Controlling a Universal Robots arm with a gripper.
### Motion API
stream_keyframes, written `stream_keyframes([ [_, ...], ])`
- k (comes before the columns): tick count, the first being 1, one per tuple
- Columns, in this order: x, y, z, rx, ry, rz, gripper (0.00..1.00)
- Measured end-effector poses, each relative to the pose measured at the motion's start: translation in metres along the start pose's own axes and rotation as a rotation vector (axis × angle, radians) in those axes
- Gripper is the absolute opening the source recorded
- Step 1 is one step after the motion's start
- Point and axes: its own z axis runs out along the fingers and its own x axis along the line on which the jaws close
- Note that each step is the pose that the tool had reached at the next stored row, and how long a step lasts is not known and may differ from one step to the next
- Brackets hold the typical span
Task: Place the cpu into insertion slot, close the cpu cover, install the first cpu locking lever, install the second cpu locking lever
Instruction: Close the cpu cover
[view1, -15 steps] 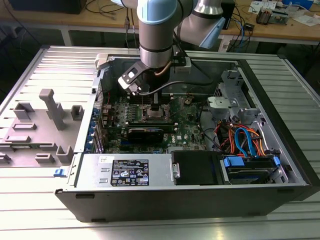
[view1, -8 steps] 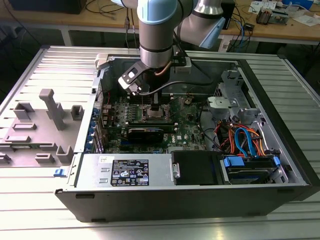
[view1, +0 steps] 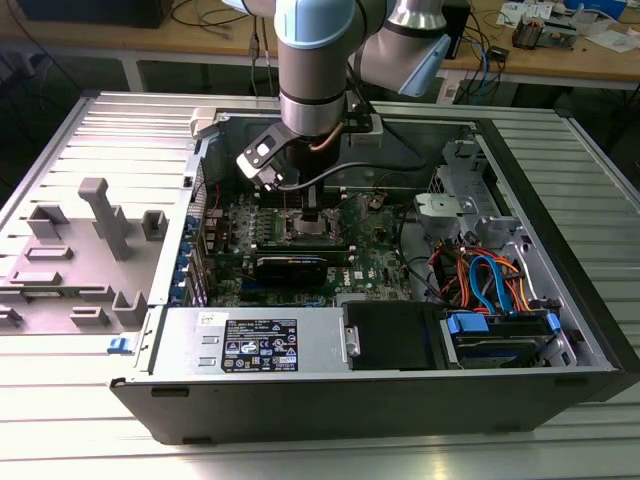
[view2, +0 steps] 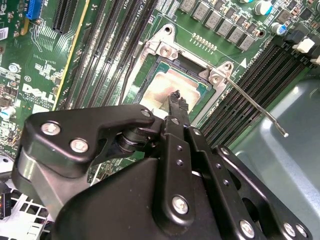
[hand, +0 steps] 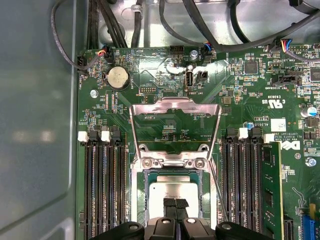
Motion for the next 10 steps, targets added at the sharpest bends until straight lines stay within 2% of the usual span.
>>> stream_keyframes([
  [3, 0.0000, 0.0001, -0.0001, 0.0001, 0.0000, 0.000, 0.11],
  [5, 0.0007, 0.0007, -0.0188, 0.0000, -0.0001, -0.002, 0.11],
  [6, 0.0014, 0.0014, -0.0375, -0.0001, -0.0001, -0.002, 0.11],
  [10, 0.0018, 0.0018, -0.0475, -0.0001, -0.0001, -0.002, 0.11],
])
